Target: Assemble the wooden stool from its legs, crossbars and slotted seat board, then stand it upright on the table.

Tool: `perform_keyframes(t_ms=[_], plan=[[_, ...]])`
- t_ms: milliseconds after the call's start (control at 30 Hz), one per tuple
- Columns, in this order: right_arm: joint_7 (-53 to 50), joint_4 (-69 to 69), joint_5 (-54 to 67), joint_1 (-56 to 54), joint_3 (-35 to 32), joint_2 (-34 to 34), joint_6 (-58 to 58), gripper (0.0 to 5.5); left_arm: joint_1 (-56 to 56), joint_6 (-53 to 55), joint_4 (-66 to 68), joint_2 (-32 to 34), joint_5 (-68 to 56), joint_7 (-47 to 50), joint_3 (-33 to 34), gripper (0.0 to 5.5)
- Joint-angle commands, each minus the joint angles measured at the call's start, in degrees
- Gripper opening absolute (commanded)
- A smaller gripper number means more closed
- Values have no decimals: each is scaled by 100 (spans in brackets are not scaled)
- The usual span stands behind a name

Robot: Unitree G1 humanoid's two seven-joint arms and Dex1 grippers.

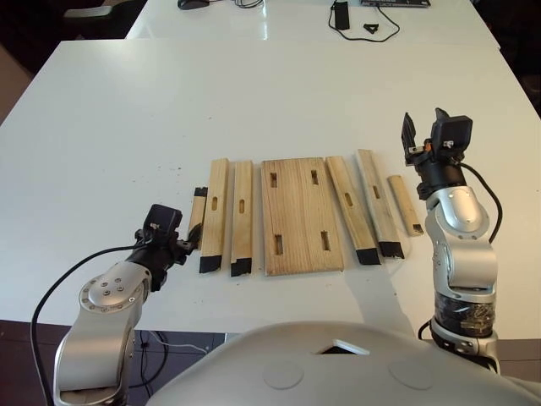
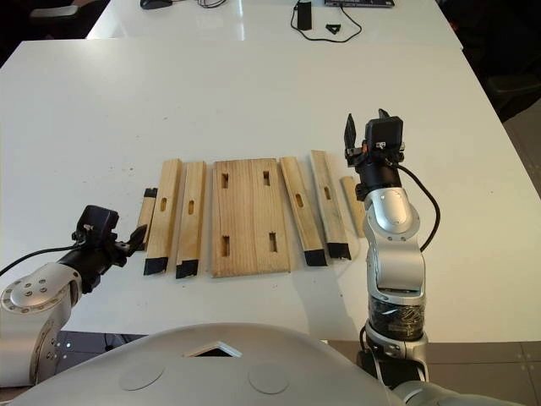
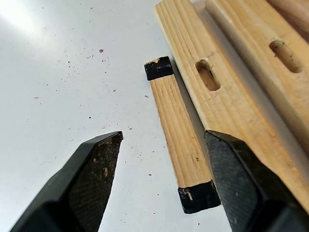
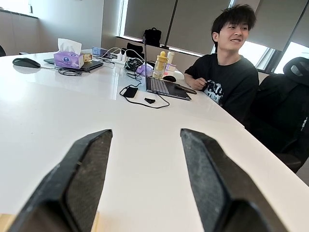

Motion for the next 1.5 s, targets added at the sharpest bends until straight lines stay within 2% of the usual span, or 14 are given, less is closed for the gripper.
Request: perform_keyframes(t_ms=[33,667,1200,1367,1500], plan=[[-9,31,-10,-33,-27,-25,57,262,108,-142,168,51,25,77,-16,315],[-68,26,-52,45,49,71,65,262,64,-338,124,124,-153,79,-234,315],[-30,103,-54,16,78,46,85,262,351,-565,433,5,-92,311,-316,315],[-43,147,-60,-22,85,49,70,262,512,-339,851,-224,-286,309,-179,315],[-38,166,-50,-62,70,40,69,262,802,-436,1339,-323,-476,219,-81,253]])
